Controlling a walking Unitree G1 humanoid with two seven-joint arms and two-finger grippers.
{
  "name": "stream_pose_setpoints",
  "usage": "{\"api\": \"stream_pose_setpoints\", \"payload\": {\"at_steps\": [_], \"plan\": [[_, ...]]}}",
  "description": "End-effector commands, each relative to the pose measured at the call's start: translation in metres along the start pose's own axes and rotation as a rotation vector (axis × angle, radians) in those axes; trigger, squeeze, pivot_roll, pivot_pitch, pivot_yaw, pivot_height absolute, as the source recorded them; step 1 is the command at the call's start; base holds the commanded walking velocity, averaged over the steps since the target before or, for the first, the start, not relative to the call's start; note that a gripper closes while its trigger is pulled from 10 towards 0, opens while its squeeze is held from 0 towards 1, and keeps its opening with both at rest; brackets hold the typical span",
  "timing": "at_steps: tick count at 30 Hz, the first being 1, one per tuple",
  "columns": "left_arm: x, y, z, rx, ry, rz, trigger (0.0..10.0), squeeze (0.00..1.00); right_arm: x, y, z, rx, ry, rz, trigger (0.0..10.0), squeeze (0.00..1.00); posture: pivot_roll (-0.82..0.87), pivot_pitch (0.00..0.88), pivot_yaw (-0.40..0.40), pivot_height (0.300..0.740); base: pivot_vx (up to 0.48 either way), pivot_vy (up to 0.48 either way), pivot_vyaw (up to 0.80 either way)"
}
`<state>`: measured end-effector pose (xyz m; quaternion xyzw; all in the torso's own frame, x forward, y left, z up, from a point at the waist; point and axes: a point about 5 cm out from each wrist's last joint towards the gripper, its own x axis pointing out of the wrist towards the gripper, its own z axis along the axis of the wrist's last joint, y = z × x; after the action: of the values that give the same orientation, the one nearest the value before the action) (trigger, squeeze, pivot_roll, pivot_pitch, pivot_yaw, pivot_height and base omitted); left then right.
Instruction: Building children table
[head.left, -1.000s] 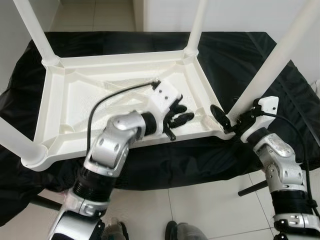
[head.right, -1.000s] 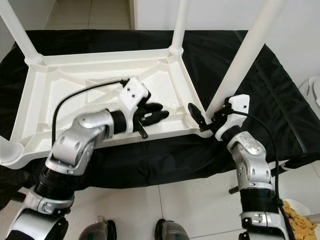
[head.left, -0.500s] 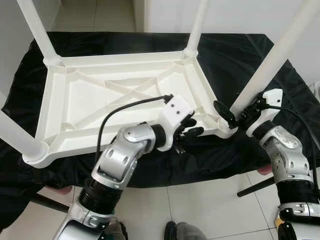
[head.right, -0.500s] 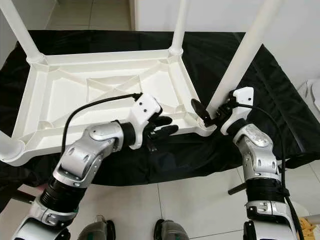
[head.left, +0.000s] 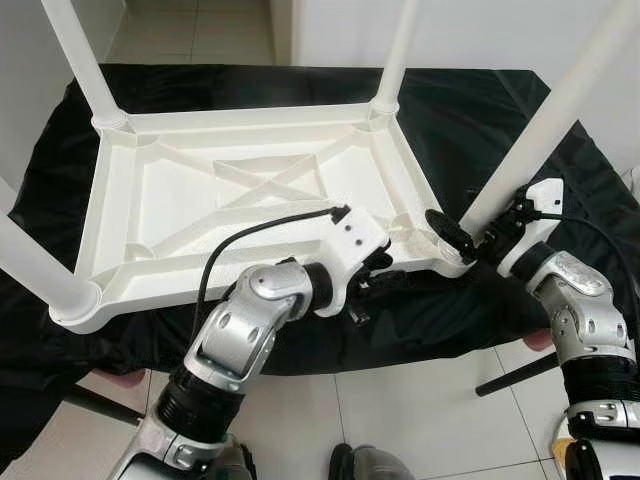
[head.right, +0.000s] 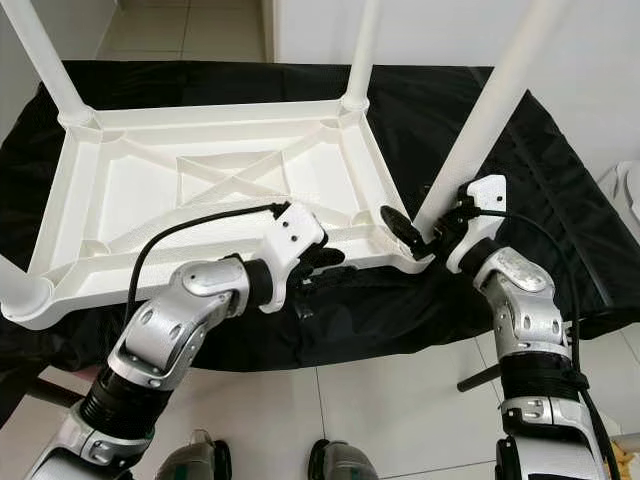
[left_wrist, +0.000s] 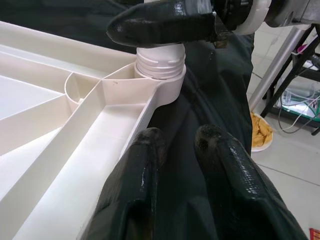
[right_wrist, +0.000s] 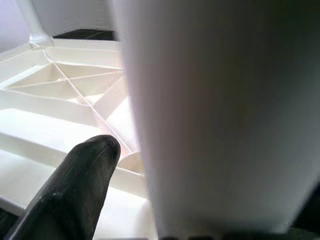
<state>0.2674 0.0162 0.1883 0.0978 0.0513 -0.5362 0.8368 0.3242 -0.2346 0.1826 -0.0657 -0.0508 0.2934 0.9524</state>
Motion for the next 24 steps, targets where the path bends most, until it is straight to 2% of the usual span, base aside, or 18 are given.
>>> {"api": "stream_pose_setpoints", "payload": {"at_steps": [1, 3, 4, 5, 6, 7, 8, 18, 24], "plan": [[0.0002, -0.0007, 0.0019, 0.015, -0.011, 0.065, 10.0, 0.00, -0.0016, -0.0043, 0.0010, -0.017, 0.009, 0.005, 10.0, 0.00, 0.02, 0.088, -0.055, 0.740, 0.000, 0.000, 0.00], [0.0004, -0.0014, 0.0020, 0.016, -0.012, 0.064, 10.0, 0.00, -0.0025, -0.0062, 0.0011, -0.023, 0.014, 0.005, 10.0, 0.00, 0.03, 0.087, -0.056, 0.740, 0.000, 0.000, 0.00], [0.0005, -0.0022, 0.0023, 0.018, -0.014, 0.063, 10.0, 0.00, -0.0035, -0.0080, 0.0013, -0.030, 0.021, 0.008, 5.0, 0.00, 0.03, 0.086, -0.059, 0.740, 0.000, 0.000, 0.00], [0.0005, -0.0022, 0.0023, 0.018, -0.014, 0.063, 10.0, 0.00, -0.0035, -0.0080, 0.0013, -0.030, 0.021, 0.008, 5.0, 0.00, 0.03, 0.086, -0.059, 0.740, 0.000, 0.000, 0.00], [0.0007, -0.0029, 0.0026, 0.018, -0.016, 0.062, 10.0, 0.00, -0.0045, -0.0092, 0.0016, -0.036, 0.029, 0.021, 2.8, 0.00, 0.03, 0.086, -0.061, 0.740, 0.000, 0.000, 0.00], [0.0008, -0.0034, 0.0029, 0.018, -0.018, 0.062, 10.0, 0.00, -0.0052, -0.0099, 0.0018, -0.040, 0.034, 0.031, 2.8, 0.00, 0.03, 0.086, -0.061, 0.740, 0.000, 0.000, 0.00], [0.0010, -0.0038, 0.0032, 0.018, -0.020, 0.062, 10.0, 0.00, -0.0059, -0.0112, 0.0020, -0.044, 0.038, 0.037, 0.0, 0.00, 0.03, 0.086, -0.062, 0.740, 0.000, 0.000, 0.00], [0.0009, -0.0058, 0.0041, 0.021, -0.026, 0.058, 10.0, 0.00, -0.0072, -0.0098, -0.0019, -0.039, 0.052, 0.047, 0.0, 0.00, 0.03, 0.089, -0.060, 0.740, 0.000, 0.000, 0.00], [0.0003, -0.0073, 0.0038, 0.024, -0.023, 0.058, 10.0, 0.00, -0.0052, -0.0052, -0.0020, -0.002, 0.013, -0.014, 0.0, 0.00, 0.03, 0.091, -0.058, 0.740, 0.000, 0.000, 0.00]]}}
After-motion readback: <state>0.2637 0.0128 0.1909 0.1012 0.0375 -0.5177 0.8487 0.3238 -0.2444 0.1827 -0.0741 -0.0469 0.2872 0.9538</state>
